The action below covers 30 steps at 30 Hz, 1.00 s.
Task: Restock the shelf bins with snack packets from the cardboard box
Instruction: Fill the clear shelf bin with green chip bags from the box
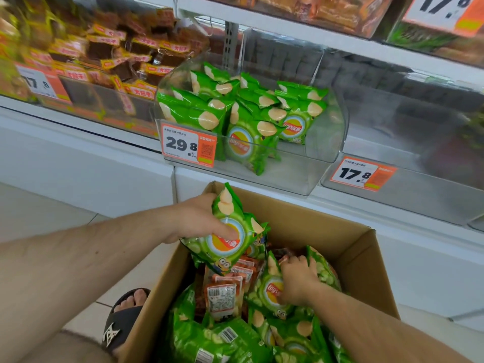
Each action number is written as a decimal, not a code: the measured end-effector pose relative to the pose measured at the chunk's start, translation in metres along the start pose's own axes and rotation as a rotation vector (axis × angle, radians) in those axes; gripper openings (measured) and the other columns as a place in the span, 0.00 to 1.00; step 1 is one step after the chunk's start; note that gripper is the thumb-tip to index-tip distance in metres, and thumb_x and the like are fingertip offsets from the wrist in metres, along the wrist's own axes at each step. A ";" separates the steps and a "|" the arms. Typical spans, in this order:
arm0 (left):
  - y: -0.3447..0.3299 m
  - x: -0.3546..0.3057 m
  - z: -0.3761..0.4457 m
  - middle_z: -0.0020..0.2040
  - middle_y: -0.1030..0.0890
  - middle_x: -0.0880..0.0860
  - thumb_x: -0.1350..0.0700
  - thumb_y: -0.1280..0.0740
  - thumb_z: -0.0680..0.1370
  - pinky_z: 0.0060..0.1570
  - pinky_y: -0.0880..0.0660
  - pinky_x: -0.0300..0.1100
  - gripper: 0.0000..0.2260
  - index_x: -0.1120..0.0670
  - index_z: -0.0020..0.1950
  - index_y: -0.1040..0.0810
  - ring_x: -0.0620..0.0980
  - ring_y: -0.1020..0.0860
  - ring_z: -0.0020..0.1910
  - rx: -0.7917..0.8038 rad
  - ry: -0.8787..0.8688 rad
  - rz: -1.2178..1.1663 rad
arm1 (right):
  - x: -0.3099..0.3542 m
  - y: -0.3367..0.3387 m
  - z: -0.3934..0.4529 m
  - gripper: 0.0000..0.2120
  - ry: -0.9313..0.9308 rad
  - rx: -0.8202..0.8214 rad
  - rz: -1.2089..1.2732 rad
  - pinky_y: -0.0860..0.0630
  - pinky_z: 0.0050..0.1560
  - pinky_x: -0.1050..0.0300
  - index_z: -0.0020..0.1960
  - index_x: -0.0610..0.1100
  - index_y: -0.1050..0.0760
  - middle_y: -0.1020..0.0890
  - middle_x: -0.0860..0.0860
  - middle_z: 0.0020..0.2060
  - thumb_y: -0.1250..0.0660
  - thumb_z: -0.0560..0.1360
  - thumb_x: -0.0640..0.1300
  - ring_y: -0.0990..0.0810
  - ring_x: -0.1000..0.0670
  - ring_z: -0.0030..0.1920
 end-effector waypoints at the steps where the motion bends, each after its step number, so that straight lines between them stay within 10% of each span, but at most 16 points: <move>1: 0.000 -0.001 0.000 0.52 0.15 0.48 0.50 0.20 0.61 0.54 0.19 0.50 0.33 0.48 0.64 0.26 0.49 0.16 0.50 -0.001 -0.003 0.006 | 0.002 0.000 -0.005 0.43 0.013 -0.011 0.013 0.48 0.74 0.38 0.75 0.44 0.40 0.35 0.43 0.70 0.27 0.67 0.60 0.39 0.39 0.71; 13: 0.003 -0.029 -0.014 0.57 0.21 0.47 0.58 0.24 0.73 0.48 0.21 0.38 0.25 0.44 0.61 0.35 0.44 0.20 0.52 -0.031 -0.119 0.006 | 0.006 0.129 -0.105 0.29 0.447 -0.077 0.551 0.22 0.53 0.60 0.55 0.57 0.27 0.20 0.59 0.53 0.17 0.59 0.54 0.20 0.60 0.52; 16: -0.010 -0.048 -0.019 0.59 0.21 0.46 0.52 0.25 0.74 0.57 0.22 0.43 0.22 0.46 0.64 0.31 0.45 0.21 0.56 0.014 -0.191 0.021 | 0.002 0.171 -0.122 0.37 0.560 -0.218 0.678 0.29 0.64 0.63 0.62 0.57 0.24 0.30 0.58 0.64 0.18 0.55 0.60 0.29 0.63 0.64; 22: -0.024 -0.085 -0.033 0.63 0.22 0.45 0.53 0.33 0.80 0.33 0.30 0.27 0.17 0.41 0.67 0.31 0.34 0.23 0.44 0.140 -0.293 -0.047 | 0.003 0.209 -0.139 0.46 0.546 -0.250 0.423 0.58 0.77 0.53 0.66 0.71 0.32 0.53 0.62 0.77 0.25 0.49 0.71 0.61 0.63 0.75; 30: -0.035 -0.115 -0.046 0.61 0.18 0.48 0.58 0.34 0.65 0.59 0.24 0.43 0.21 0.41 0.56 0.24 0.49 0.21 0.60 0.222 -0.344 -0.224 | 0.010 0.231 -0.172 0.31 0.716 0.026 0.892 0.21 0.52 0.59 0.62 0.46 0.23 0.19 0.55 0.57 0.21 0.62 0.30 0.18 0.51 0.57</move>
Point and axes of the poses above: each hand's wrist, its own z-axis towards the middle knuckle, its own y-axis out of the back of the hand, x = y × z, the point moved 9 cm from there along z, towards the middle knuckle
